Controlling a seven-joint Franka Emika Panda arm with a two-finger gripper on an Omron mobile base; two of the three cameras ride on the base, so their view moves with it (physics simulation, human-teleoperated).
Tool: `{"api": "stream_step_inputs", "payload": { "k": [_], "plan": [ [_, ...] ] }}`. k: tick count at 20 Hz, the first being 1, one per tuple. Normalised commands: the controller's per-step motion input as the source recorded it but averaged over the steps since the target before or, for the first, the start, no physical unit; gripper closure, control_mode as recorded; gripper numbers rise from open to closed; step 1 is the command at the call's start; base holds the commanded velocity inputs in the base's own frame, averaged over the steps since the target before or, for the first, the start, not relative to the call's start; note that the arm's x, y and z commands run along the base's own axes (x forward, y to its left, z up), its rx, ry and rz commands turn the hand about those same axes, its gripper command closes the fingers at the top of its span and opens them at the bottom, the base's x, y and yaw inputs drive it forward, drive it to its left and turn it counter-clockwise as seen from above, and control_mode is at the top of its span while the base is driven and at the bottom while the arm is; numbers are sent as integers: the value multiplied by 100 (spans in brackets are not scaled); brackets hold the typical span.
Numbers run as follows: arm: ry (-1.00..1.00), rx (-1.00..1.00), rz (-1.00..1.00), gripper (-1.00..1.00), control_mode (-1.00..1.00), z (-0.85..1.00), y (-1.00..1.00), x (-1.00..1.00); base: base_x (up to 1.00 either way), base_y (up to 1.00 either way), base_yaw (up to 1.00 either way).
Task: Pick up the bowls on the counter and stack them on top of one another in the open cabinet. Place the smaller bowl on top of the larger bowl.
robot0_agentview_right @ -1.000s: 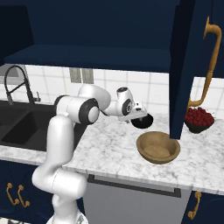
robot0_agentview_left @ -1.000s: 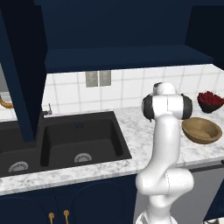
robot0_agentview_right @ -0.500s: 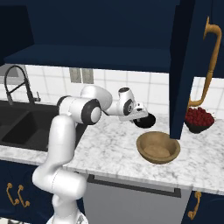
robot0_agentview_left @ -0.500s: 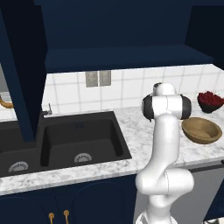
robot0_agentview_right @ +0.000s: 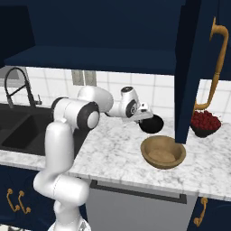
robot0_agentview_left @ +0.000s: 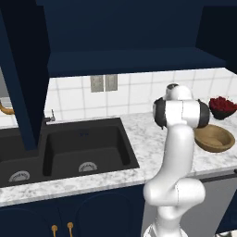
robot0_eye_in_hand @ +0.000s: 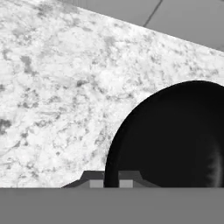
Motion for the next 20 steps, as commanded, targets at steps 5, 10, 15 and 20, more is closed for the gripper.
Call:
{"api": "stream_step_inputs", "payload": {
  "k": [5,10,15,20],
  "plan": [
    [-20,-5,0,100,-100,93,5,-80,0,0,0],
    [4,-4,-4,100,-100,53,0,-97,0,0,0],
    [36,1,-4,100,-100,13,-22,-82,0,0,0],
    [22,3,-3,100,-100,0,-47,-50,0,0,0]
  ]
}}
